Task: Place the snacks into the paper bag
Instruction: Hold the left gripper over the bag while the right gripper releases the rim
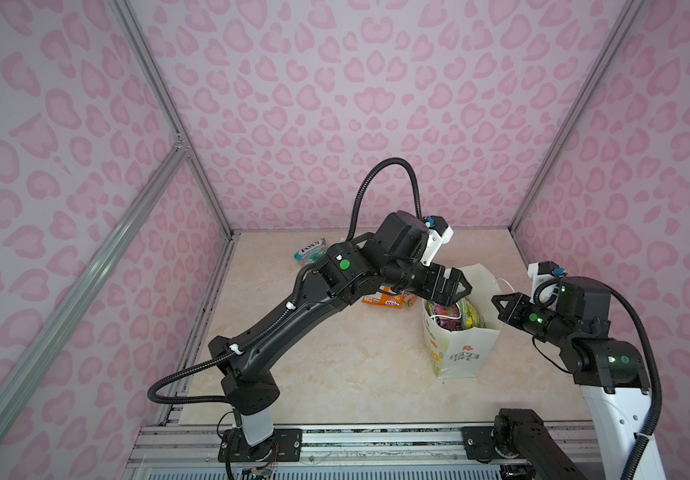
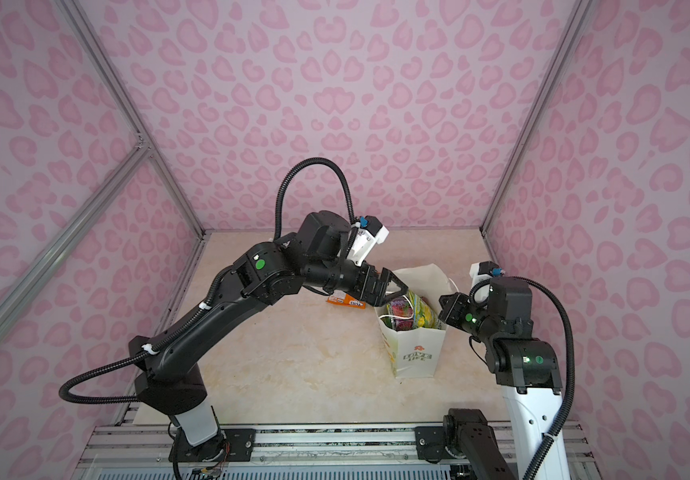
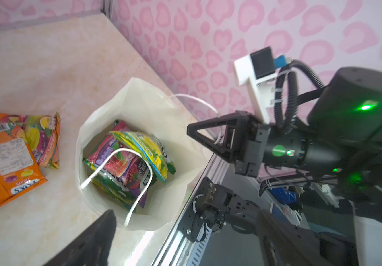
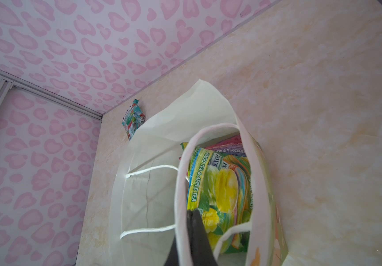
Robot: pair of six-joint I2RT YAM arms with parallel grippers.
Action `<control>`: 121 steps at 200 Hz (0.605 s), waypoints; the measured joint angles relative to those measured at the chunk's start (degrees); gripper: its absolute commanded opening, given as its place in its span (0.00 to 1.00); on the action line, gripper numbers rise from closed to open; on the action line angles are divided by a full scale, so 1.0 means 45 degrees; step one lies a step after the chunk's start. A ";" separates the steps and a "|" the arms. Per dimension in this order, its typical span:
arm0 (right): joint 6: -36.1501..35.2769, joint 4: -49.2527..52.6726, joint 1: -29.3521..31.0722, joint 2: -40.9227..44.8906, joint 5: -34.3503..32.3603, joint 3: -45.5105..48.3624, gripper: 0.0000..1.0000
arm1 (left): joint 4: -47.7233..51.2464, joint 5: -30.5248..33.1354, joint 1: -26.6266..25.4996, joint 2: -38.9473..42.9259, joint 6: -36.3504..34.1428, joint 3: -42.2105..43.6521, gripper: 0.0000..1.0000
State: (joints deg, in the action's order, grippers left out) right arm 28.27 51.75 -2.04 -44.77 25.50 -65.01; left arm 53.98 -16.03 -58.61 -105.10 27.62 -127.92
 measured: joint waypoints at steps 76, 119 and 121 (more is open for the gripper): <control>0.0083 0.0058 -0.0029 0.0233 -0.0005 0.0160 0.00 | 0.0942 0.0767 -0.0335 -0.3823 0.1797 -0.1719 0.97; -0.0151 0.0097 -0.0024 0.0374 -0.0165 -0.0024 0.00 | 0.1088 0.1331 -0.0423 -0.4575 0.2419 -0.1880 0.97; -0.0165 0.0097 -0.0024 0.0379 -0.0170 -0.0024 0.00 | 0.1093 0.1350 -0.0423 -0.4590 0.2424 -0.1885 0.97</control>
State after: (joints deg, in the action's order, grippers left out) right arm 27.53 52.18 -2.15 -43.07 24.73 -65.12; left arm 58.89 -9.96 -60.51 -125.75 38.52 -136.40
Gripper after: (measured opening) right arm 0.048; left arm 0.972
